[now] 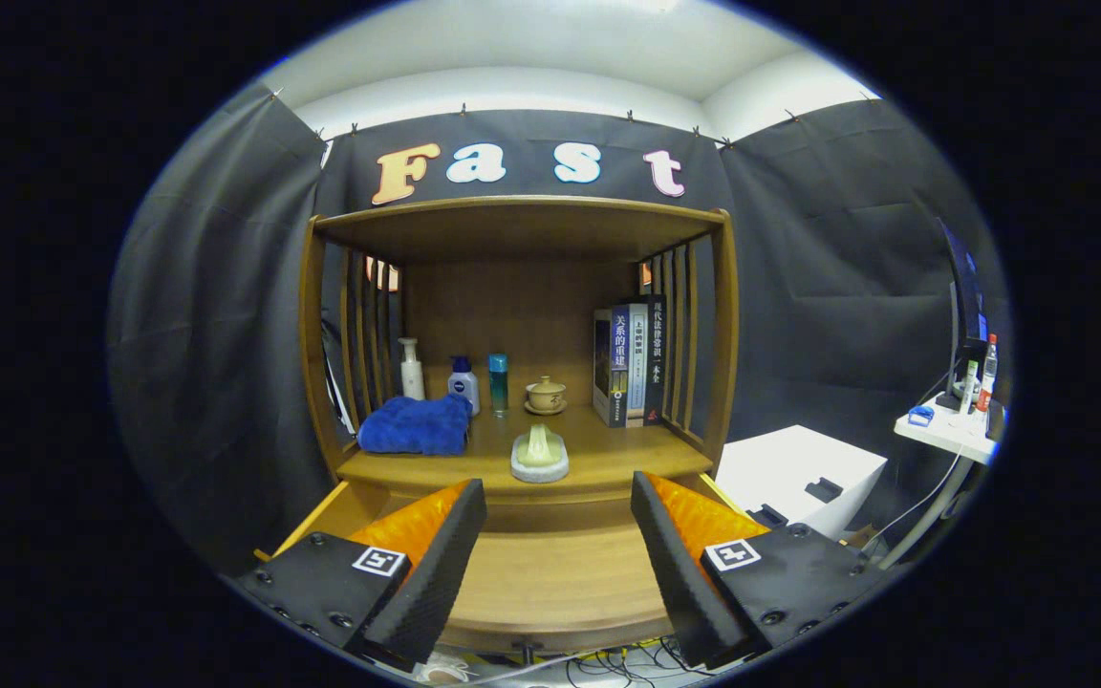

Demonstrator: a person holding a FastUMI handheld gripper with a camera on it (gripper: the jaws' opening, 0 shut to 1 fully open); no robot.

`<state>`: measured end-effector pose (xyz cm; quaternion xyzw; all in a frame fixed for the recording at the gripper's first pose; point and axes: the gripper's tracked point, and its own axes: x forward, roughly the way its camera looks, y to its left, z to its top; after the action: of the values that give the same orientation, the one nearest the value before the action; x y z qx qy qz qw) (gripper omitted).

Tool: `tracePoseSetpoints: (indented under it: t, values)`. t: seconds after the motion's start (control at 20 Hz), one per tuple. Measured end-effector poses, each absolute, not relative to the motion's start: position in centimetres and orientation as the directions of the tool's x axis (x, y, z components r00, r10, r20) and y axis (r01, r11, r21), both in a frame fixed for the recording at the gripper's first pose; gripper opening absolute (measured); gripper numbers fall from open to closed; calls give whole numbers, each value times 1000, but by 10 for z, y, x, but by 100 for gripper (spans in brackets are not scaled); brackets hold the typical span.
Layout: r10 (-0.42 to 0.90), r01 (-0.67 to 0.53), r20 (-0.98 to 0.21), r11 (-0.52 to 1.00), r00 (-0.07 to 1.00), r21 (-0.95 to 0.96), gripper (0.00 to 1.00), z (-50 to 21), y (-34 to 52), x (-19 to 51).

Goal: Pull open the drawer, take out the items inside it, and place them on the countertop above the cabinet.

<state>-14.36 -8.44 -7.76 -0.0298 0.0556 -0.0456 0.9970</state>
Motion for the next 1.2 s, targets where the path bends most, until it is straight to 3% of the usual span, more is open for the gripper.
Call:
tracePoseSetpoints:
  t: [0.45, 1.0, 1.2]
  values:
    - [-112, 109, -156, 994, 981, -29, 98, -151, -93, -185]
    - [-63, 66, -324, 998, 944, -4, 98, -226, -76, -188]
    - [-41, 41, -327, 999, 944, -5, 97, -228, -71, -187]
